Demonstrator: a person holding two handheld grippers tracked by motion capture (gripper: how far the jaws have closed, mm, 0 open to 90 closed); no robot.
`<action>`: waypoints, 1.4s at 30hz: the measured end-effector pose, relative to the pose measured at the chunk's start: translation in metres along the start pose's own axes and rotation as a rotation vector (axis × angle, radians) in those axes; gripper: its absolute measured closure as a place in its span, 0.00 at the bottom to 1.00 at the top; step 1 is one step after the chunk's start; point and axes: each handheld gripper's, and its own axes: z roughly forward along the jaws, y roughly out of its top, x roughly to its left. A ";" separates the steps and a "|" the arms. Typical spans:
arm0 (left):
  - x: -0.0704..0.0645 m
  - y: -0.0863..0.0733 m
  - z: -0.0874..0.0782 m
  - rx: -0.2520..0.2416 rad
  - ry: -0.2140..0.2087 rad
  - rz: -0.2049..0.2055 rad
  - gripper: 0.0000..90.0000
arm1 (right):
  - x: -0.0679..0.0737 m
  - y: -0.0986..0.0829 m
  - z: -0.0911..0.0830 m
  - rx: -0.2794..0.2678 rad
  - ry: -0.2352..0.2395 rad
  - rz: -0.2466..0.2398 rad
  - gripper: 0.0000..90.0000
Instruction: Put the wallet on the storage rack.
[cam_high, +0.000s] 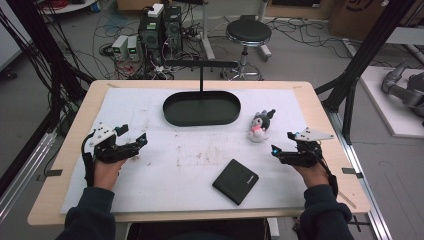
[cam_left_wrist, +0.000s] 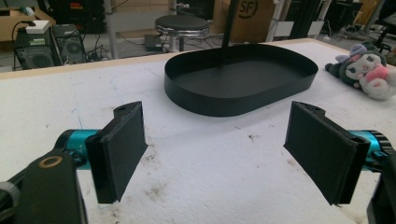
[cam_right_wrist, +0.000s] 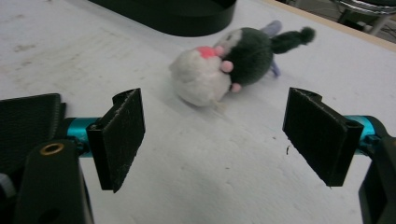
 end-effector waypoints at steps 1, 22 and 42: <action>0.000 0.000 -0.001 0.000 0.000 0.002 0.22 | 0.002 0.001 0.001 -0.001 0.020 -0.005 0.24; 0.001 -0.004 -0.001 0.025 0.008 0.001 0.23 | 0.075 0.016 0.066 0.146 0.440 -0.163 0.29; 0.000 -0.006 0.001 0.043 0.002 0.004 0.24 | 0.062 0.017 0.078 0.252 0.501 -0.006 0.87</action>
